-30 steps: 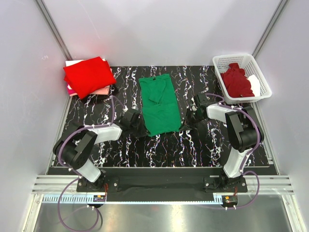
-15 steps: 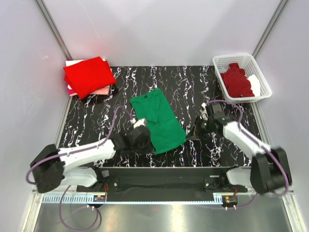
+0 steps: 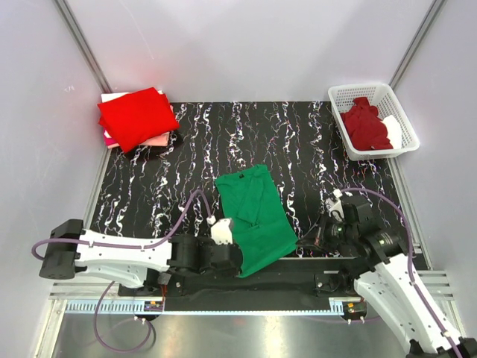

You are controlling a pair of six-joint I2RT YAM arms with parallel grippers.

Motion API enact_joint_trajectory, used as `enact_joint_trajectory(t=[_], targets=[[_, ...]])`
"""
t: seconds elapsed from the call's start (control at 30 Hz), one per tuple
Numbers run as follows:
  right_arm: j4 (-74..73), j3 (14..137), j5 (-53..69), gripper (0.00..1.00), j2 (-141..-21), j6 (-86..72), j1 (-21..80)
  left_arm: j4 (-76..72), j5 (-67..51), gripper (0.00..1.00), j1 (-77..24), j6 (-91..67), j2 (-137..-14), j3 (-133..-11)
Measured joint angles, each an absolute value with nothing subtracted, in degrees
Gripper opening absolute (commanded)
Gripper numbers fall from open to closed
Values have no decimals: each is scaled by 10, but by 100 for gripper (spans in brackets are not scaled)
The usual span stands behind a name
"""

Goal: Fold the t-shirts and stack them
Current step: Fold the tshirt

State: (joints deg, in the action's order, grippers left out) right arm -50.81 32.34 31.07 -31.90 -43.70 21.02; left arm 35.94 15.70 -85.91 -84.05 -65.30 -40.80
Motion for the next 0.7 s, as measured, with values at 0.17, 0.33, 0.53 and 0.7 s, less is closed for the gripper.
enact_joint_trajectory(t=[0.17,0.33,0.53,0.7], targets=[[-540,340,306,0,-309,-458,210,409,179,3,-879,-871,-658,-458],[-540,368,291,0,-367,-459,210,466,215,4,-867,-870,-658,-510],[-530,454,255,0,-446,-450,210,496,232,5,-804,-832,-657,-545],[-503,520,230,0,-516,-433,211,499,232,6,-752,-790,-648,-561]])
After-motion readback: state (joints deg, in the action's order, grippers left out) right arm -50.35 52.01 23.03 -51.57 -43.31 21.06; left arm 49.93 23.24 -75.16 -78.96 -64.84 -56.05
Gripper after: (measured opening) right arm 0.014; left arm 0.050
